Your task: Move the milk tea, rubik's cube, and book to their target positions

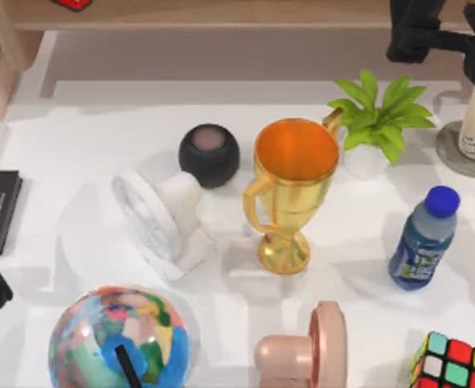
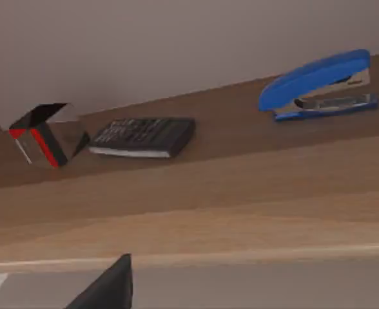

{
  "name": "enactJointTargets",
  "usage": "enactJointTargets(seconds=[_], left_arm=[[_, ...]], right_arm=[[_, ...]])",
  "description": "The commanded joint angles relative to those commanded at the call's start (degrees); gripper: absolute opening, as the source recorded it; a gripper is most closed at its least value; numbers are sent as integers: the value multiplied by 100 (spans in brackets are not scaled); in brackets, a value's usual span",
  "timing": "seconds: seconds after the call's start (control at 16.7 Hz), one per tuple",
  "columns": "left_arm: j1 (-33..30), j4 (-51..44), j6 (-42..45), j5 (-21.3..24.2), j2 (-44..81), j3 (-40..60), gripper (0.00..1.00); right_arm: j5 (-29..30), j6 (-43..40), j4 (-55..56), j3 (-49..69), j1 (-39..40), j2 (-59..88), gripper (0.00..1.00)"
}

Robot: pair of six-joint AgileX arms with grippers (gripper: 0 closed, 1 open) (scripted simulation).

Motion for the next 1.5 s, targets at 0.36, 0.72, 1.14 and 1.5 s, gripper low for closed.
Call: enactJointTargets(seconds=[0.36, 0.72, 1.14, 1.5], left_arm=[[0, 0, 0, 0, 0, 0, 100], [0, 0, 0, 0, 0, 0, 100], [0, 0, 0, 0, 0, 0, 100], [0, 0, 0, 0, 0, 0, 100]], right_arm=[[-162, 1612, -3578, 700, 1181, -771, 100], [-204, 3022, -6897, 858, 1834, -970, 100], [-101, 3882, -9118, 498, 1928, -622, 100], [-96, 3924, -9247, 469, 1912, -598, 100]])
